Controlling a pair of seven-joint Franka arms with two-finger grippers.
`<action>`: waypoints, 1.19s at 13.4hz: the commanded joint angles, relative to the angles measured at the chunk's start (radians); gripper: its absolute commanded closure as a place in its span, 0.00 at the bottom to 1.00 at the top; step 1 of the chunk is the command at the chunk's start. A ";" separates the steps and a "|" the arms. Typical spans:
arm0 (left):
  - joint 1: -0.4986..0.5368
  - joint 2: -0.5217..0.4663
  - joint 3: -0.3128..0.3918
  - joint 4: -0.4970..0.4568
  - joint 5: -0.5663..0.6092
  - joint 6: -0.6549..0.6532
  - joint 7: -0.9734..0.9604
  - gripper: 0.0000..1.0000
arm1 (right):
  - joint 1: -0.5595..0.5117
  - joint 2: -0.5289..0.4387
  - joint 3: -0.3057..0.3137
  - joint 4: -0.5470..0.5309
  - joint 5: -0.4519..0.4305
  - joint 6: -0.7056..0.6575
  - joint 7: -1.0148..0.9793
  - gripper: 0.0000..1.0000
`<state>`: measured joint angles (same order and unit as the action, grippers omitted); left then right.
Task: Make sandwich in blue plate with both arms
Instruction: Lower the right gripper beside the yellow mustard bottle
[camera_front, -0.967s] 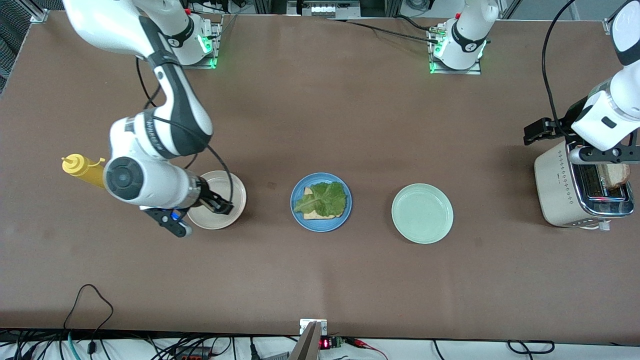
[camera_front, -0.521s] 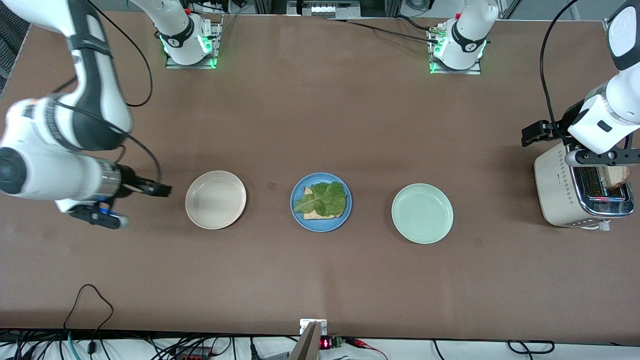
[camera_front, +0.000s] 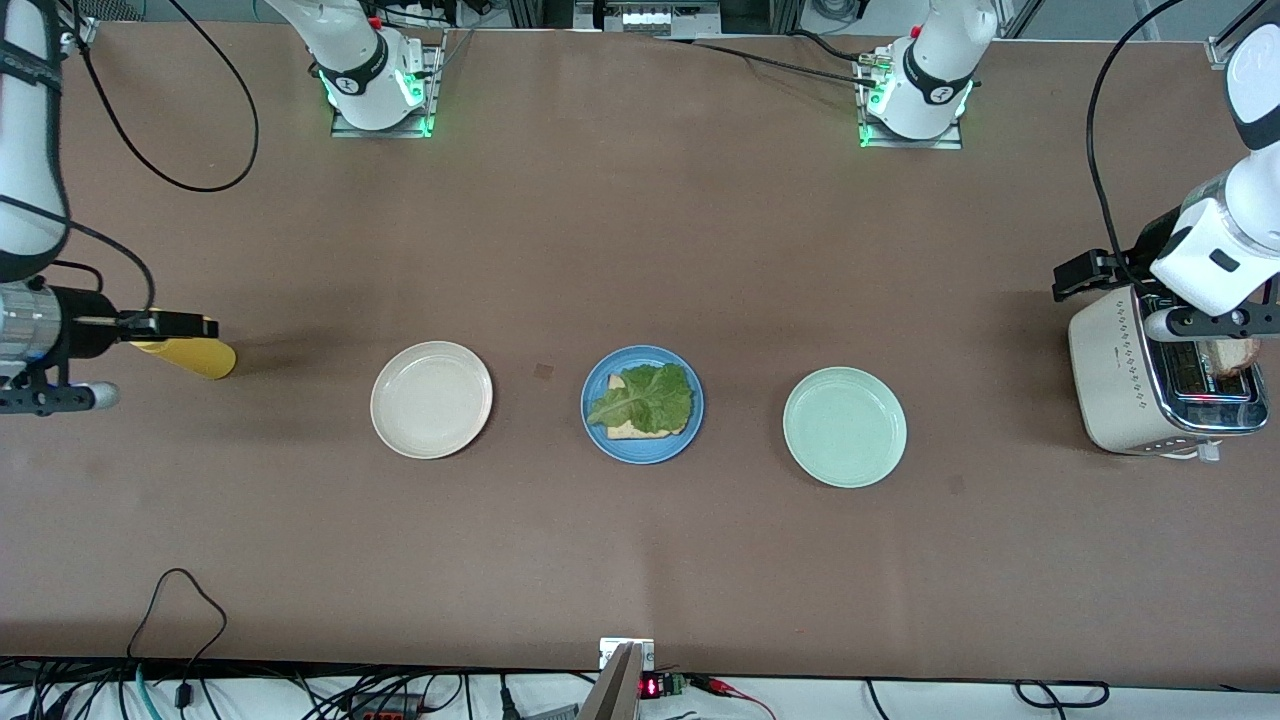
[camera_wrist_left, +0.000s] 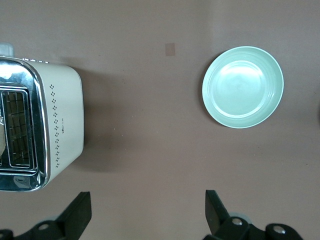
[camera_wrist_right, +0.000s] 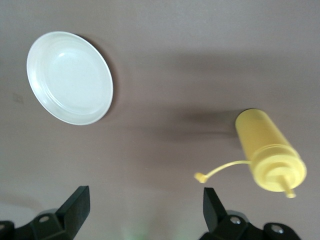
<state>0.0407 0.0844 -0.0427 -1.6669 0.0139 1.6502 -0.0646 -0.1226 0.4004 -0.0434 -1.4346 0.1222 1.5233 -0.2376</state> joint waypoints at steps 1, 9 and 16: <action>0.004 0.009 -0.005 0.019 -0.008 0.008 0.012 0.00 | -0.035 -0.028 0.017 -0.018 -0.074 -0.021 -0.101 0.00; 0.047 0.031 -0.005 0.062 -0.052 0.063 0.019 0.00 | -0.202 -0.104 0.020 -0.148 -0.119 0.090 -0.432 0.00; 0.045 -0.034 -0.012 0.059 -0.043 -0.065 0.086 0.00 | -0.238 -0.135 0.020 -0.239 -0.124 0.133 -0.597 0.00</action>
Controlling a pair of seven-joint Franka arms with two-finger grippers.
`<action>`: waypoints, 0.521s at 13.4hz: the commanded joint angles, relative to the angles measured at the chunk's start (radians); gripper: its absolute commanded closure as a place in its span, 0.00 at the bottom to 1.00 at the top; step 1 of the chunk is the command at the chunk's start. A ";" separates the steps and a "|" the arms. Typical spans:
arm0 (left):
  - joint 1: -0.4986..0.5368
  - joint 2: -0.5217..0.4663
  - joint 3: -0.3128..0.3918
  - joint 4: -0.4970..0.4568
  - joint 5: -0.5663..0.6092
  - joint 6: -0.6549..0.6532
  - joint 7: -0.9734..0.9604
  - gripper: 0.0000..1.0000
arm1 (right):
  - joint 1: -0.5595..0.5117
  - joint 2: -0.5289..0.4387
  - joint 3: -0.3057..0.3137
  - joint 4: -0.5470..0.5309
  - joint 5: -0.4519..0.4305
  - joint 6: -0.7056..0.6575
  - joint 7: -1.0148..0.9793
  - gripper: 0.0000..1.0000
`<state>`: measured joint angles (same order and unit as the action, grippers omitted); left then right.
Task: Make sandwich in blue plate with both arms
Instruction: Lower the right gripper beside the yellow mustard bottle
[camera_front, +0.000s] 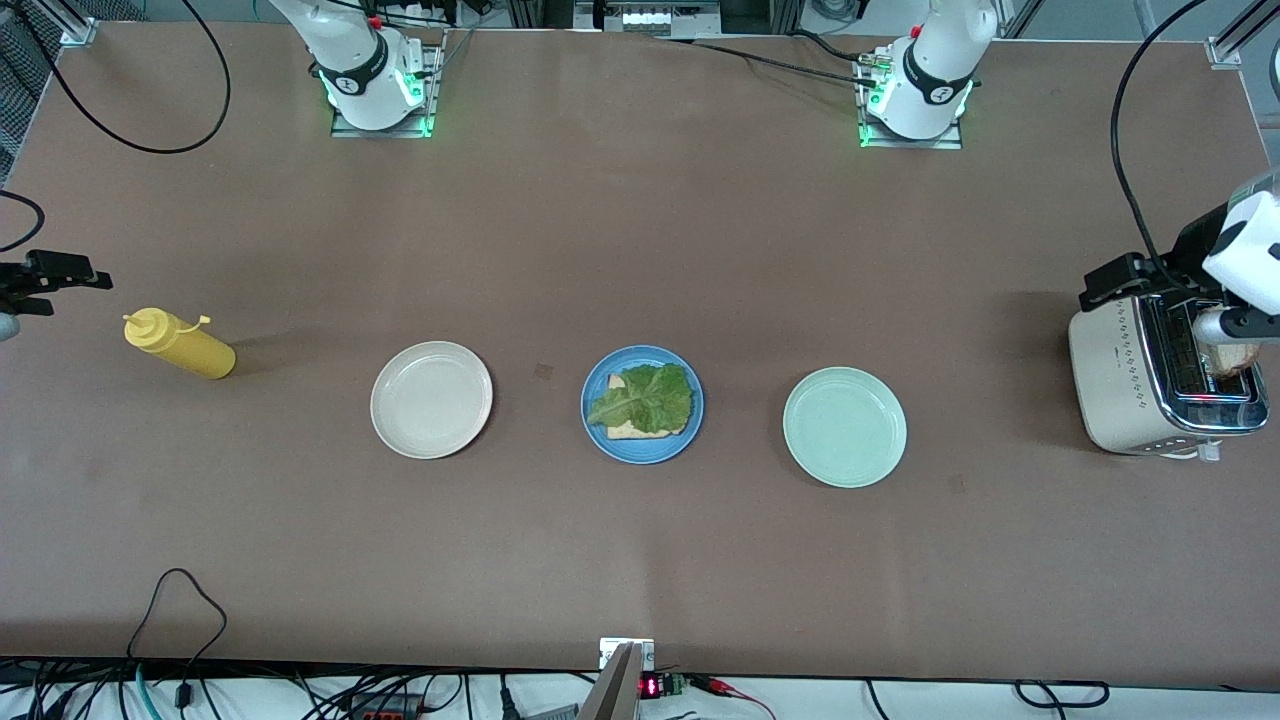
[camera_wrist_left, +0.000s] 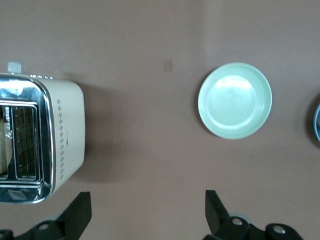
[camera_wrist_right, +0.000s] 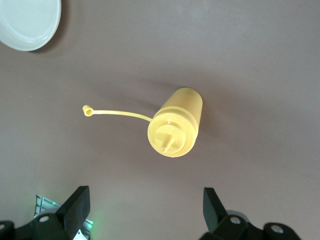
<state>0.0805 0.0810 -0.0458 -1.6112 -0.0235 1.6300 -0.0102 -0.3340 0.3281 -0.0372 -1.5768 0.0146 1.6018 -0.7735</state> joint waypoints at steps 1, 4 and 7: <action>0.007 -0.032 -0.011 0.005 -0.006 -0.041 0.032 0.00 | -0.055 -0.076 0.016 -0.148 -0.016 0.113 -0.117 0.00; 0.010 -0.032 -0.012 0.002 -0.006 -0.006 0.032 0.00 | -0.140 -0.098 0.016 -0.238 -0.012 0.249 -0.372 0.00; 0.008 -0.038 -0.014 -0.012 -0.006 0.002 0.032 0.00 | -0.195 -0.067 0.017 -0.262 0.062 0.332 -0.592 0.00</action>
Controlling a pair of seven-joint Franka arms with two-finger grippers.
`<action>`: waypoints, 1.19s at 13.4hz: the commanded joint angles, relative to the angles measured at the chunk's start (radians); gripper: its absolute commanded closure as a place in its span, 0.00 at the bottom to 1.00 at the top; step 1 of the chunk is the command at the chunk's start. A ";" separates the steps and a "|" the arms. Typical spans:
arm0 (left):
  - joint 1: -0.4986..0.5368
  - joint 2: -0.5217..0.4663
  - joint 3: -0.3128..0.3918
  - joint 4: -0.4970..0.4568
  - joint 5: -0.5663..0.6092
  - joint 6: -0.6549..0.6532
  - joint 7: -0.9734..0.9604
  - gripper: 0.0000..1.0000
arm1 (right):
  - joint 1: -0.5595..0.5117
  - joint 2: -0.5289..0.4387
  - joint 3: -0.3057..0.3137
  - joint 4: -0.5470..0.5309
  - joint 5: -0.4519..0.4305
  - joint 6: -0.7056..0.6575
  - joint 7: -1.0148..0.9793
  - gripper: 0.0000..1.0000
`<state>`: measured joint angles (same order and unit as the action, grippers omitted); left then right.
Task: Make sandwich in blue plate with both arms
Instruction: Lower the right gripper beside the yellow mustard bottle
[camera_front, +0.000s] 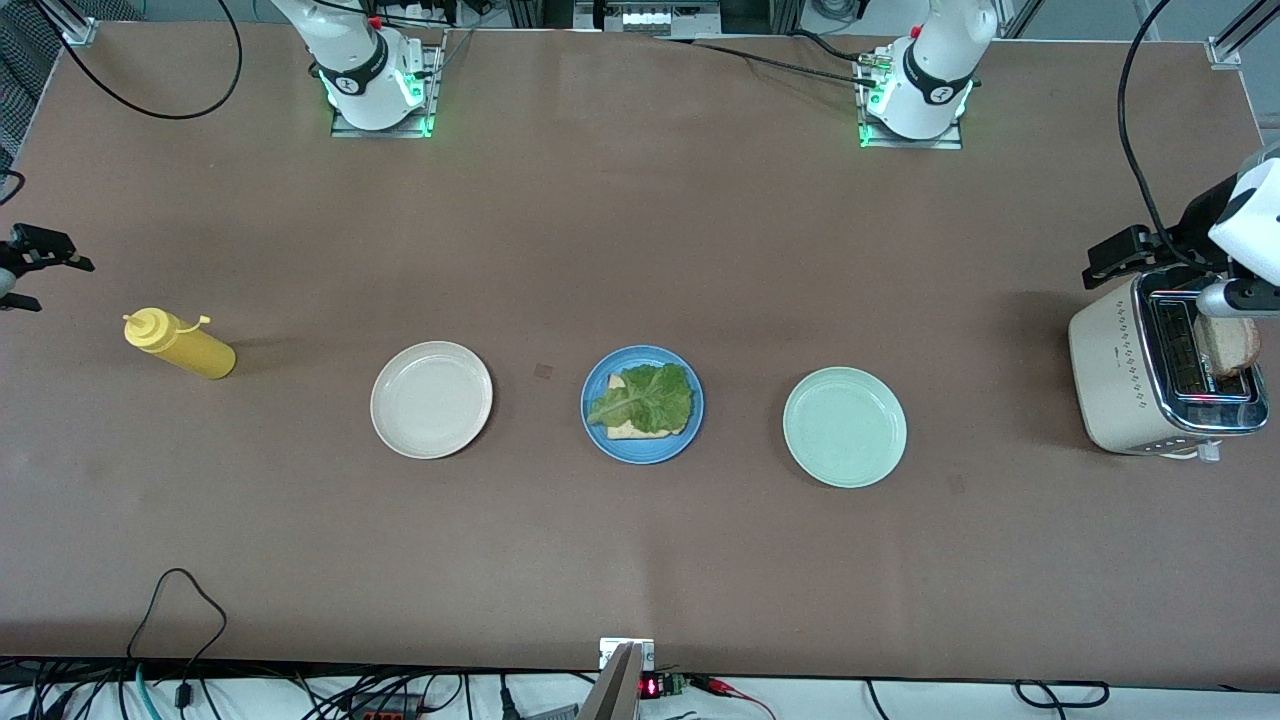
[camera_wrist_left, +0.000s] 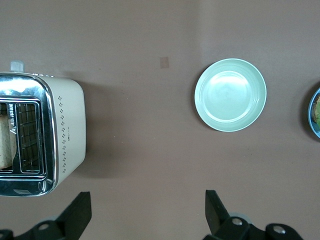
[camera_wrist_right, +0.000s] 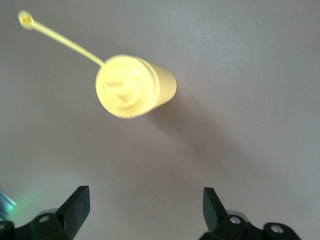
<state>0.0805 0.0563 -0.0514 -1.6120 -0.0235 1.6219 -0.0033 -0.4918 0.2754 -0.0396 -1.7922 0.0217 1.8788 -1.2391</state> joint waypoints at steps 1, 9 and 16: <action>0.007 -0.016 -0.016 -0.011 -0.006 0.012 0.025 0.00 | -0.054 0.005 0.020 -0.050 0.102 0.071 -0.220 0.00; 0.010 -0.073 -0.031 -0.103 -0.003 0.084 0.025 0.00 | -0.172 0.194 0.020 -0.046 0.434 0.103 -0.767 0.00; 0.016 -0.069 -0.030 -0.101 -0.003 0.112 0.025 0.00 | -0.246 0.317 0.024 -0.035 0.739 -0.026 -1.103 0.00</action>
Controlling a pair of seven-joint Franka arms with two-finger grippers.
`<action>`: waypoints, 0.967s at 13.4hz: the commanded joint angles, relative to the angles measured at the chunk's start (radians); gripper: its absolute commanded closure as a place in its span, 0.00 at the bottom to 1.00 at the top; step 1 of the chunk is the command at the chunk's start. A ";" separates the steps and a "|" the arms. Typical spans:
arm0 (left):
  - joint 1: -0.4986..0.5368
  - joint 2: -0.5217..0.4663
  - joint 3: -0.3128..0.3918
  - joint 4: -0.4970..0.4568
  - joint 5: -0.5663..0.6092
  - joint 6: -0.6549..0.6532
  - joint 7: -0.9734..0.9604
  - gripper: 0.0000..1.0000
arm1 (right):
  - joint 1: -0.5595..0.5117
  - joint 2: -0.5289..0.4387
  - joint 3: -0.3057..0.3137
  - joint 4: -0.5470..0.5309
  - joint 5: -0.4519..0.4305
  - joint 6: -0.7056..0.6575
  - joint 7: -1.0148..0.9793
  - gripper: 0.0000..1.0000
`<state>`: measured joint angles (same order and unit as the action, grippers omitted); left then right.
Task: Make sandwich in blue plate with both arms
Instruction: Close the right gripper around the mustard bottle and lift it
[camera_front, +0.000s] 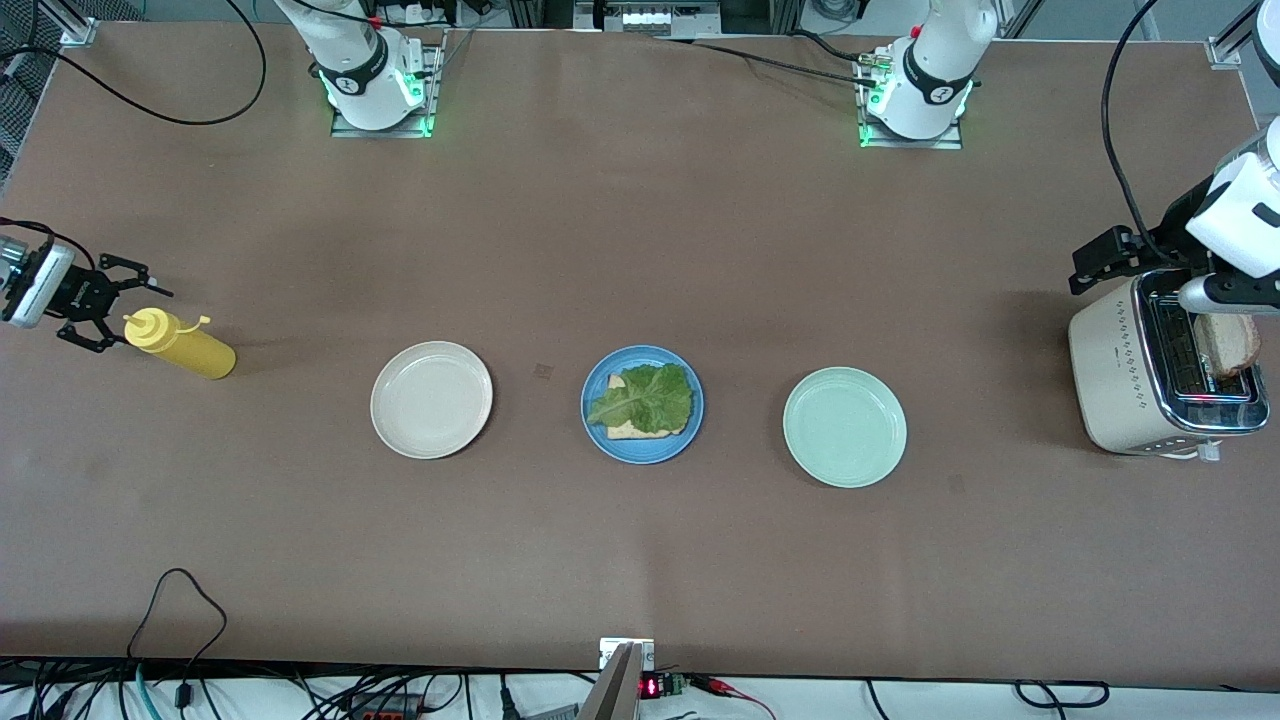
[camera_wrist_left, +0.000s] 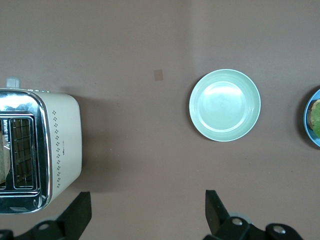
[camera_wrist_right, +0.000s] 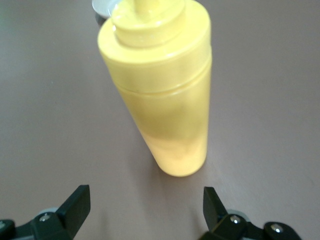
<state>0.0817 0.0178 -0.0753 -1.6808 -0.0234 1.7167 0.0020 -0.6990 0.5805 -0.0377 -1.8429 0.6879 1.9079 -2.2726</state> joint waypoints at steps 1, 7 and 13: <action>0.015 -0.029 -0.006 -0.033 -0.003 0.017 0.019 0.00 | -0.048 0.022 0.022 0.017 0.093 -0.069 -0.093 0.00; 0.015 -0.029 -0.007 -0.033 -0.003 0.017 0.019 0.00 | -0.079 0.065 0.022 0.031 0.193 -0.144 -0.203 0.00; 0.015 -0.029 -0.008 -0.033 -0.004 0.017 0.019 0.00 | -0.105 0.110 0.025 0.044 0.265 -0.159 -0.223 0.00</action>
<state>0.0848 0.0178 -0.0752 -1.6827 -0.0234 1.7177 0.0021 -0.7794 0.6717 -0.0334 -1.8264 0.9263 1.7714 -2.4782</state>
